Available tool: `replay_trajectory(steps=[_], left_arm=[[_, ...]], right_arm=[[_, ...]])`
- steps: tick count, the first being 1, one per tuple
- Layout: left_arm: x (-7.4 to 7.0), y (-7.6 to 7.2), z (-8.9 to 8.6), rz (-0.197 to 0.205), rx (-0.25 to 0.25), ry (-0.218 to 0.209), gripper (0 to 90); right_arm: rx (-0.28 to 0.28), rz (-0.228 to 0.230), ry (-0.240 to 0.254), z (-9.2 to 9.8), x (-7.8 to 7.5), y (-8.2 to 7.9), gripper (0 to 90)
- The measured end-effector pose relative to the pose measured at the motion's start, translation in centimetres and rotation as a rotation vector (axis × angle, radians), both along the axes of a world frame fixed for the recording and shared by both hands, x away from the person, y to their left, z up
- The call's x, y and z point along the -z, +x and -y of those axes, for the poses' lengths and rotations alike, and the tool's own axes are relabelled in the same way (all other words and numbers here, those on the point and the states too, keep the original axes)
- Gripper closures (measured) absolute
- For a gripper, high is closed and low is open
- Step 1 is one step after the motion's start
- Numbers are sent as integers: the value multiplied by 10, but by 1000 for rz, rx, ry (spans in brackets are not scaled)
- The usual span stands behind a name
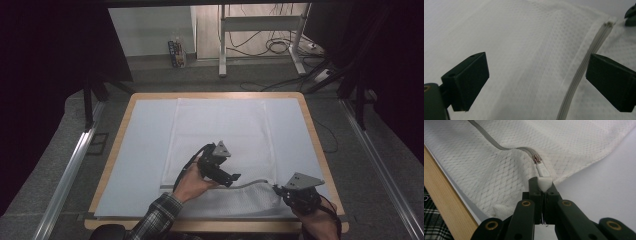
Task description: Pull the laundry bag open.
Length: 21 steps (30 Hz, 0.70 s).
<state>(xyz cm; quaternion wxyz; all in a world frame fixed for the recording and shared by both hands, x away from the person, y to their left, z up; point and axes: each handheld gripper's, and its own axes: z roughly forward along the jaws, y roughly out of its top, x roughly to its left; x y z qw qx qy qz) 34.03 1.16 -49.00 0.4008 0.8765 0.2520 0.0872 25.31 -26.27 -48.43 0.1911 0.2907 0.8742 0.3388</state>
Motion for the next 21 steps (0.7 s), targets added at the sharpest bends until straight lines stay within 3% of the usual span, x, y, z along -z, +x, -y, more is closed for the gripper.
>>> replay_trajectory(steps=[6, 9, 10, 13, 20, 21], left_arm=[[-1, 8, 35, 21, 60, 12, 48], [-1, 7, 49, 15, 69, -16, 47], [-2, 8, 52, 25, 81, -1, 47], [-3, 7, 61, 18, 88, -17, 47], [1, 5, 74, 13, 122, 0, 47], [3, 4, 76, 8, 117, -16, 47]], right_arm=[[-3, 2, 11, 1, -1, 0, 868], [-5, 1, 12, 1, -1, 0, 868], [-6, 1, 12, 1, -1, 0, 867], [-5, 0, 15, 1, -1, 0, 867], [-7, -1, 16, 1, -1, 0, 865], [-8, -1, 15, 1, -1, 0, 865]])
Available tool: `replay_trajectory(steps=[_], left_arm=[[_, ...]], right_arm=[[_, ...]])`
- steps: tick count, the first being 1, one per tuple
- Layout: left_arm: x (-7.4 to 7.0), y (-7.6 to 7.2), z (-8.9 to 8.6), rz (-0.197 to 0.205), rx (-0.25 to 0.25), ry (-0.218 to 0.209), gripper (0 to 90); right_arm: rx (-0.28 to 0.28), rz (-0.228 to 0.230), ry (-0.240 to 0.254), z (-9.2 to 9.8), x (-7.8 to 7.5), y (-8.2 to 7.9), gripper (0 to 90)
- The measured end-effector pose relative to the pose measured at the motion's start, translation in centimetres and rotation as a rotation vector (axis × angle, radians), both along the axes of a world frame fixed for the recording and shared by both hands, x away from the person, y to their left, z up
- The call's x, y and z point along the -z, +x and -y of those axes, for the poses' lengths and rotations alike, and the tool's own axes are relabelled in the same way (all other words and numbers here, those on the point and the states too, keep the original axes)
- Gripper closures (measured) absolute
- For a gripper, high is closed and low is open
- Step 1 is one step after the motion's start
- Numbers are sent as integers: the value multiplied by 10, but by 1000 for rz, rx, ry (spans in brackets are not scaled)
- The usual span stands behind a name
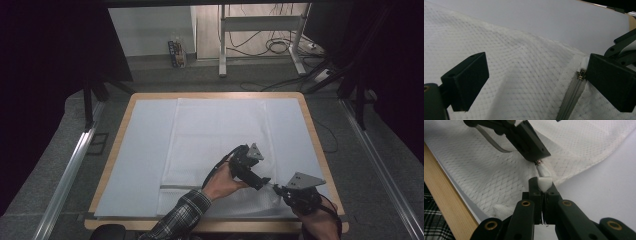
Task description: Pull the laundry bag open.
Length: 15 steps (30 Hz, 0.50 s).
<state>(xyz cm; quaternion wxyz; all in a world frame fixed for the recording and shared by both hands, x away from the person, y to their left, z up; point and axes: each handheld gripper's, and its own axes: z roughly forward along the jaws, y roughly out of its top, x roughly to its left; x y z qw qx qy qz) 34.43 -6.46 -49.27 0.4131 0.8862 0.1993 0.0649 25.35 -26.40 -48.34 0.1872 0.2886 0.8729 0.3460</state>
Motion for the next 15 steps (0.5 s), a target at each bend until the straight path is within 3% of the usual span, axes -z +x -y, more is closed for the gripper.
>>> replay_trajectory(steps=[11, 13, 15], left_arm=[[5, 2, 13, 4, 7, 11, 39], [6, 2, 13, 19, -30, 10, 40], [6, 4, 11, 45, -55, 37, 58]], right_arm=[[-1, 1, -5, -1, 0, -1, 865], [0, 2, -13, -1, 0, -1, 865], [-6, -2, -12, -1, 0, -1, 865]])
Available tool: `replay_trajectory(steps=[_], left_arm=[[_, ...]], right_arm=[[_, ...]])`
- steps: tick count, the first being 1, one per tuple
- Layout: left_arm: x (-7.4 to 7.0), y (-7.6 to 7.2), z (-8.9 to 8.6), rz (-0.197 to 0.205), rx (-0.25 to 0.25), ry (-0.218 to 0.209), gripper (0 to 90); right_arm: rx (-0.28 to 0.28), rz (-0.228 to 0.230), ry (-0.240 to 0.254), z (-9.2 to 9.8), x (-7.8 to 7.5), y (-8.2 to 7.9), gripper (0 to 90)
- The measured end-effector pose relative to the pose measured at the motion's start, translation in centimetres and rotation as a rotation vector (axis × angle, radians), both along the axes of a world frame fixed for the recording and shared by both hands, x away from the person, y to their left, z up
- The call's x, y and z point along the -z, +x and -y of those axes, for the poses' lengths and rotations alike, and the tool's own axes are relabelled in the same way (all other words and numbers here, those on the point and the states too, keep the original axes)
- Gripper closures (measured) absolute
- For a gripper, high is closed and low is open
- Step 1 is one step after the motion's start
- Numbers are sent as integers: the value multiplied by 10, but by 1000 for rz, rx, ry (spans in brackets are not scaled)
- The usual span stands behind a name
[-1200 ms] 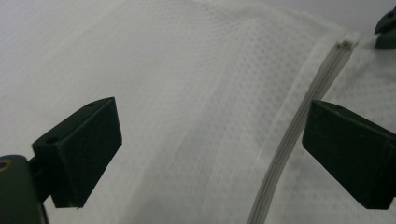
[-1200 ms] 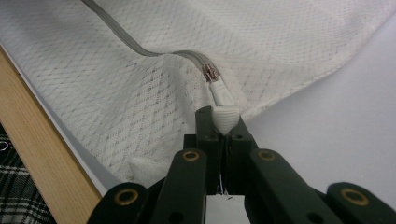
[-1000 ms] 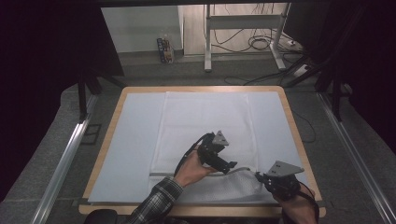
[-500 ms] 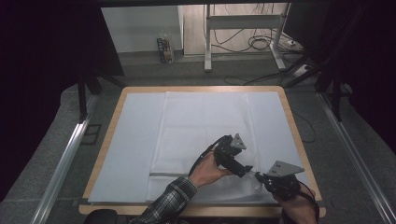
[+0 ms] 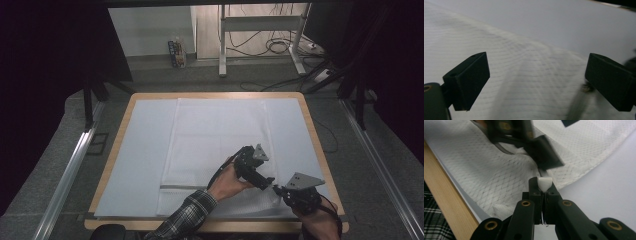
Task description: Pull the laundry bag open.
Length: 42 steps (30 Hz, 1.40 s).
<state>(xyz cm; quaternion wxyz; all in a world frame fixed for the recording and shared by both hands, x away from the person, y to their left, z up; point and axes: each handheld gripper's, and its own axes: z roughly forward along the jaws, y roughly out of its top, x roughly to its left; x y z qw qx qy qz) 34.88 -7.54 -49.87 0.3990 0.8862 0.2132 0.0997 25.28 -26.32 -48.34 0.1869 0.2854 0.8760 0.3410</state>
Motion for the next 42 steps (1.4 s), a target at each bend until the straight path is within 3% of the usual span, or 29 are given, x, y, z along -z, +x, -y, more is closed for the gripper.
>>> replay_trajectory(steps=[3, 5, 6, 15, 17, 19, 25, 28, 32, 33, 36, 41, 42], left_arm=[[1, 4, -8, -46, 6, -48, 58], [0, 3, -9, -53, 6, -60, 58], [-2, 4, -11, -39, 24, -24, 58], [-2, -5, -1, -41, 75, -23, 56], [0, -4, 0, -39, 72, -8, 53], [2, -3, 1, -46, 56, -21, 53], [6, 0, 6, -17, 38, 27, 56], [3, 2, 1, -35, 20, -5, 57], [-5, 0, -10, -19, 29, 3, 63], [-6, 0, -12, -22, 23, -12, 66], [-9, 0, -22, -36, 38, -23, 112], [-11, 0, -36, -76, 77, -60, 295], [-11, 0, -37, -97, 70, -85, 319]], right_arm=[[0, 9, -7, 0, -1, 0, 866], [1, 6, -7, 0, 0, 0, 865], [2, 4, -6, 0, 0, 0, 866], [3, 4, 0, 1, -1, 0, 865], [2, 3, -1, 0, -1, 0, 865], [2, 4, -9, 0, 0, 0, 865], [1, -1, -16, -1, 0, 0, 865], [5, -4, -13, 0, 1, 1, 866], [19, -7, -31, 0, 1, 2, 865], [19, -9, -28, 1, 2, 2, 865], [17, -2, -23, 1, 1, 2, 864], [6, 7, -36, 0, 1, 1, 863], [4, 11, -40, 0, 1, 1, 863]])
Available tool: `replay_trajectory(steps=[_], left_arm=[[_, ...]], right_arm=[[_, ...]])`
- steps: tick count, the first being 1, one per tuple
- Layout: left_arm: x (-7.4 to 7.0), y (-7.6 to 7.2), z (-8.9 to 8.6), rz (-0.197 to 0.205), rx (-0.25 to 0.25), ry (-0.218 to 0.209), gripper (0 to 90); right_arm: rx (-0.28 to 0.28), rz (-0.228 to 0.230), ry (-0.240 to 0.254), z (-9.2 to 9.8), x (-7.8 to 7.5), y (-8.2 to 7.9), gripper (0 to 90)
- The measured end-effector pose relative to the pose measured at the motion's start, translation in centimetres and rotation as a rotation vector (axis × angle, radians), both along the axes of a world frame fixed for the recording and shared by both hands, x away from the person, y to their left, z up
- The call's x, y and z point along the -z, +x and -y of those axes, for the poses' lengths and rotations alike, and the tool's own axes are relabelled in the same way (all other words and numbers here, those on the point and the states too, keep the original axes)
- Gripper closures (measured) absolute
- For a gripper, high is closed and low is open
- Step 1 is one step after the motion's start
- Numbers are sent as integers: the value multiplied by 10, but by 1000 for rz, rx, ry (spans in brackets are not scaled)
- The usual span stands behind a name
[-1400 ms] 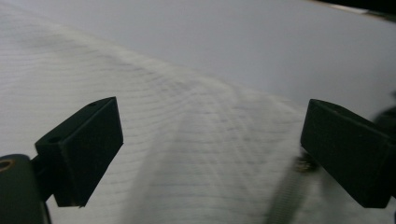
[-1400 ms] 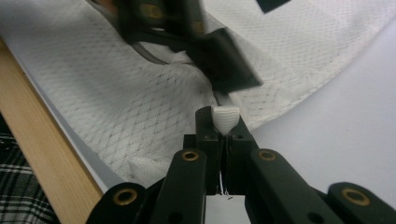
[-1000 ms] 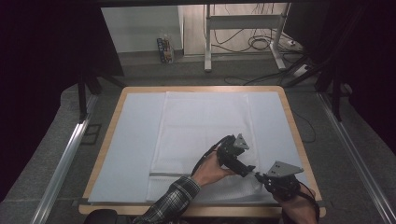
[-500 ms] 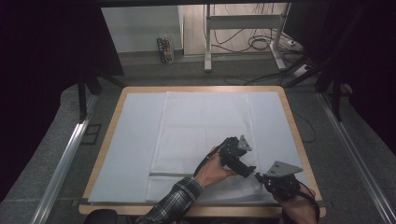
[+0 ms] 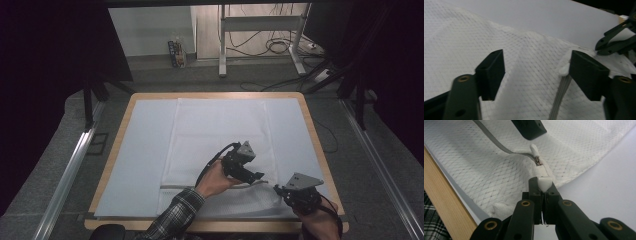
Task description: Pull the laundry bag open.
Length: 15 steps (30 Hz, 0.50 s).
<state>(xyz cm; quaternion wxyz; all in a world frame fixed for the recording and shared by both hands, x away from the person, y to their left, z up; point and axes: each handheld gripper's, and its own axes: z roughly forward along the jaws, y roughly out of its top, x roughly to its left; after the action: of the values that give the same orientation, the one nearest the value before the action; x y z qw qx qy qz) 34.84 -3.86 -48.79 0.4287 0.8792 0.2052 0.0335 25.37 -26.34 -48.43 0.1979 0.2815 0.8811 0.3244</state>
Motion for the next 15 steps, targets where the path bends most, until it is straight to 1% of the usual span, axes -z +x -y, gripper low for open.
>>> replay_trajectory(steps=[1, 2, 3, 4, 5, 6, 7, 8, 9, 10, 11, 12, 15], left_arm=[[0, 1, -1, -15, 11, -10, 372], [1, 2, -1, -32, 27, -13, 404], [2, 3, -1, -45, 30, -18, 437], [3, 4, 0, -71, 44, -30, 471], [5, 5, 0, -85, 56, -33, 503], [6, 6, 1, -97, 62, -34, 519], [8, 6, 2, -112, 71, -43, 542], [10, 8, 3, -139, 94, -58, 552], [11, 8, 3, -152, 100, -64, 572], [12, 8, 4, -166, 111, -63, 588], [13, 8, 5, -175, 123, -63, 608], [14, 7, 5, -180, 133, -54, 624], [14, 6, 6, -188, 162, -43, 674]], right_arm=[[0, 4, -1, 0, 0, 0, 862], [0, 6, 1, -1, -1, -1, 862], [-3, 10, 0, -1, -1, -1, 862], [-4, 10, 0, -1, -1, -1, 862], [-7, 14, -4, -1, -1, -1, 862], [-8, 15, -3, -1, -1, -2, 862], [-9, 16, -3, -1, -1, -2, 862], [-9, 17, -4, -1, -1, -2, 862], [-11, 18, -6, -1, -1, -2, 861], [-12, 19, -6, -1, -1, -2, 861], [-11, 19, -6, -1, -1, -2, 861], [-11, 19, -6, -1, -1, -2, 861], [-11, 17, -7, -1, -1, -2, 860]])
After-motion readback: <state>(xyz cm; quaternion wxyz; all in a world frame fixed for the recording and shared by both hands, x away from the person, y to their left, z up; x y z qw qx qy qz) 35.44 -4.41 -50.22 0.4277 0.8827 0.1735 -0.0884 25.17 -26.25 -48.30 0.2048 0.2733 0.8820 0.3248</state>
